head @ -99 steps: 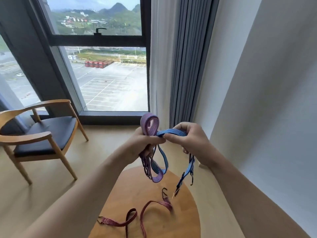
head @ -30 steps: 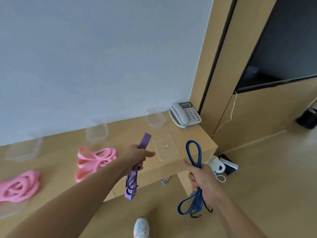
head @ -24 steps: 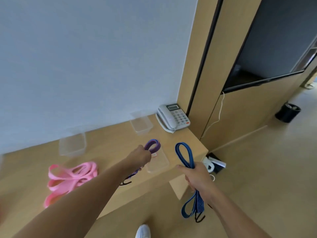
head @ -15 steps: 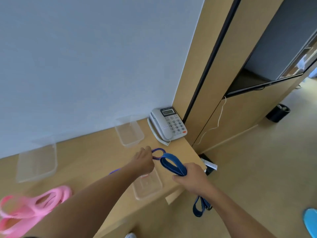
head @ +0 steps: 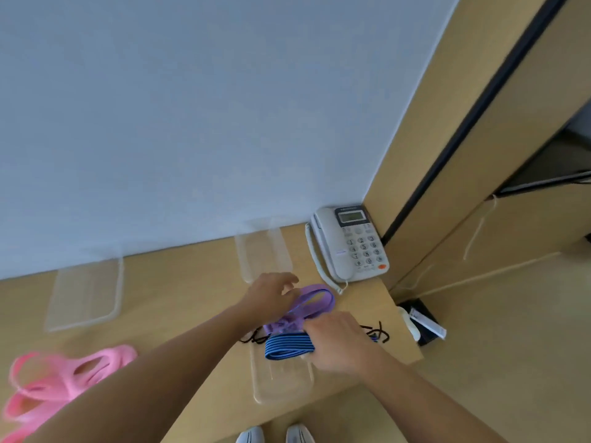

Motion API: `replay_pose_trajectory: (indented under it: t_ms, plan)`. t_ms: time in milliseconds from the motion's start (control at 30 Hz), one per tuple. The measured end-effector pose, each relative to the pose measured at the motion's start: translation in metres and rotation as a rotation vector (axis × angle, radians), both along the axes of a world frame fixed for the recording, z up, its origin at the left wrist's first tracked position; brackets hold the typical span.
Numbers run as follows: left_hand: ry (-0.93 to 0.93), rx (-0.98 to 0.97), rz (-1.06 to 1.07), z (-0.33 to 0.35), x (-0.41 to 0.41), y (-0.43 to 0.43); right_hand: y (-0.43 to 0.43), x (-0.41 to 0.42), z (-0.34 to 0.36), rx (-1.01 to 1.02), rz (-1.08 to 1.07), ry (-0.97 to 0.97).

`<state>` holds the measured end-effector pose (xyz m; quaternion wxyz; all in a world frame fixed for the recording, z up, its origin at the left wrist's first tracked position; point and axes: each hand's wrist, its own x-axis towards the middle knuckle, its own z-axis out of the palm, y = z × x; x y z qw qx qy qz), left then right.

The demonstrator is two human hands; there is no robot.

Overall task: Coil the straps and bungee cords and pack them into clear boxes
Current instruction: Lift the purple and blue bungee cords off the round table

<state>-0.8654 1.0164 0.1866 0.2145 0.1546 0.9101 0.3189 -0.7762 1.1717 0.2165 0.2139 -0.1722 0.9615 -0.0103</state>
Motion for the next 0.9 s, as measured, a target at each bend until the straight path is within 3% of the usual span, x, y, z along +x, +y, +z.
replay_pose_trajectory:
  t_ms: [300,600,900]
  plan:
    - [0.157,0.01,0.523,0.0,0.054,-0.058,-0.029,-0.023,-0.061,-0.056,0.23,0.112]
    - [0.136,-0.173,0.545,-0.01,0.133,-0.116,-0.063,-0.014,-0.051,-0.245,0.267,0.166]
    - [0.149,-0.215,0.728,0.01,0.263,-0.233,-0.21,0.044,-0.01,-0.236,0.486,0.134]
